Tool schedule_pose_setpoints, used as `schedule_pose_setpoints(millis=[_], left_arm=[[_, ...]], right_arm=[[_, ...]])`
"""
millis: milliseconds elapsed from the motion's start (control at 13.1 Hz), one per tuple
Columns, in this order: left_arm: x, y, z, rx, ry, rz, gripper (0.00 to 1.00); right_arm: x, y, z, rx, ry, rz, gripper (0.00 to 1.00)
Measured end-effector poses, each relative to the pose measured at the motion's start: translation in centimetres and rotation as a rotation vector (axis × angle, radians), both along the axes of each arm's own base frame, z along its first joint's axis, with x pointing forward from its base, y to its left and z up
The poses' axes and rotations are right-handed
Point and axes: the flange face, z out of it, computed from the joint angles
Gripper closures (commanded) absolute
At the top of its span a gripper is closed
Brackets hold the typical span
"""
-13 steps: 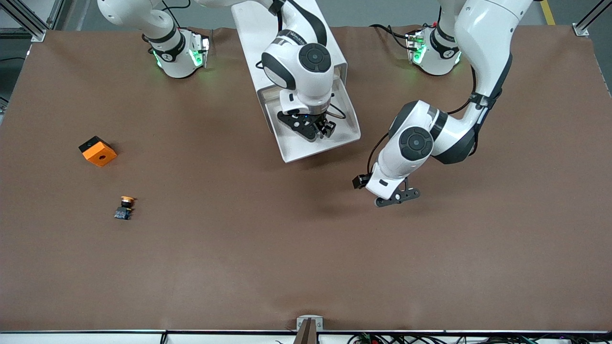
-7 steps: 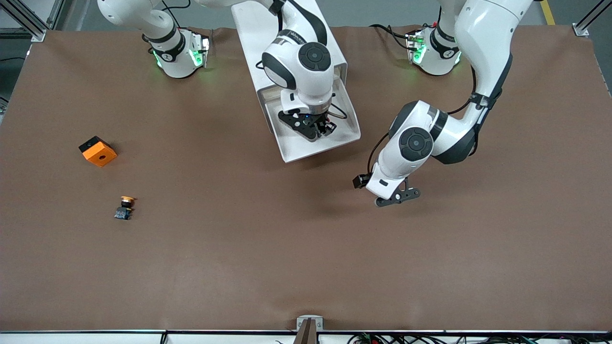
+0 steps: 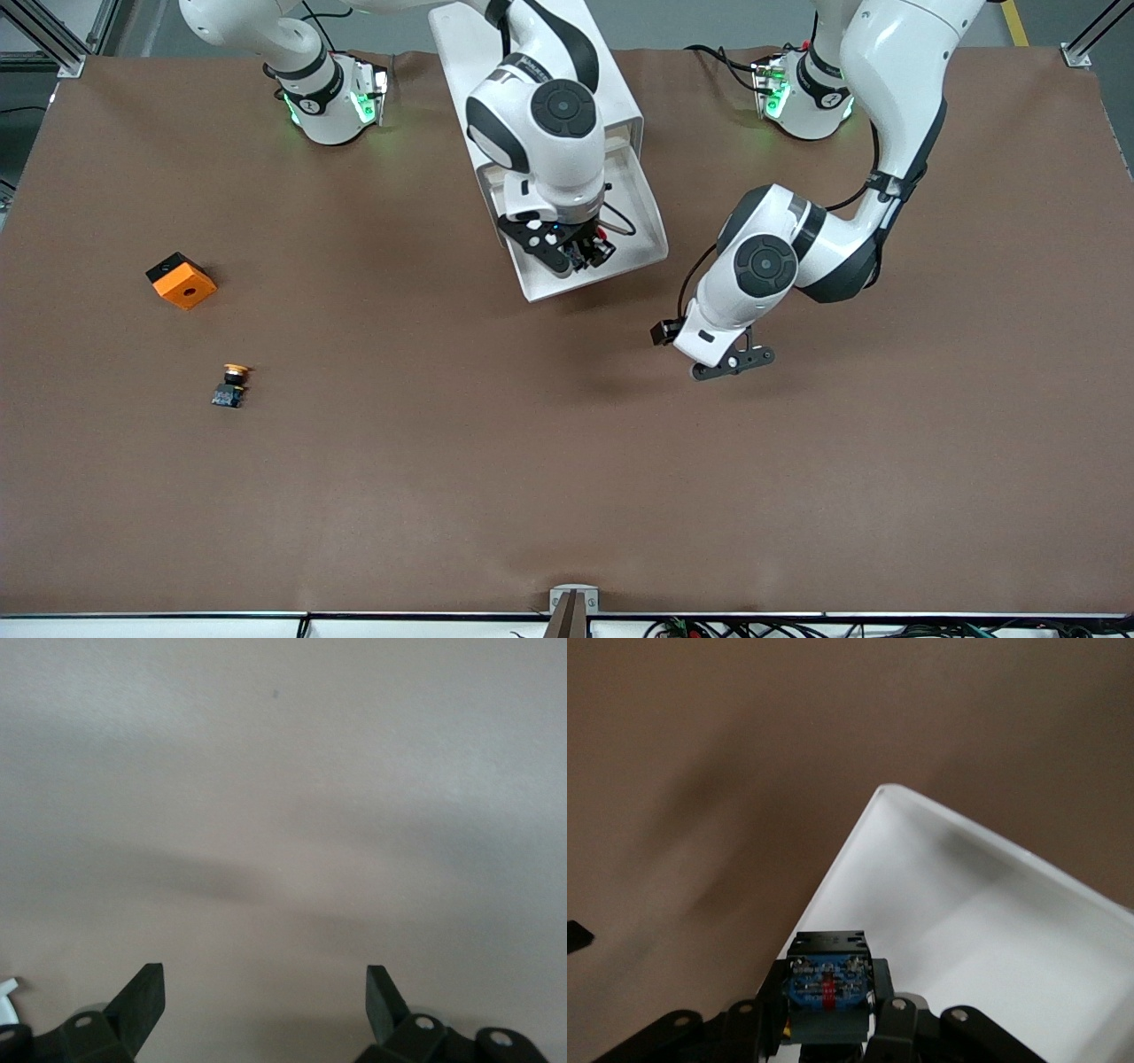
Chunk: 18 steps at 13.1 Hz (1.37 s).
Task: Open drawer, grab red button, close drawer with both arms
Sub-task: 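Lift the red button out of the drawer with the right gripper, then place the red button on the table while the left gripper shuts the drawer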
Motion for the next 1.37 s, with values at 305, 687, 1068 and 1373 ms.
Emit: schedule_pose_setpoints(millis=[305,687,1068,1373], left_arm=[[-1.9,-2.6,0.1,-0.015,0.018,-0.027,0.0],[-5.9,-7.4,0.6,-0.031,0.059,-0.005,0.0],[-10.7,-11.4,-0.4,0.004,0.114,0.006,0.0],[-13.4,-13.3,-1.1,0.043,0.152,0.026,0.0]], right_arm=[[5.7,-8.9,7.3,0.028,0.029,0.126,1.0],[12.0,-23.1,9.3,0.036,0.06,0.293,1.0],[16.1,-37.2,3.1,0.012,0.022,0.404,1.0],[16.6,-46.1,-9.4,-0.051,-0.098,0.459,1.0]])
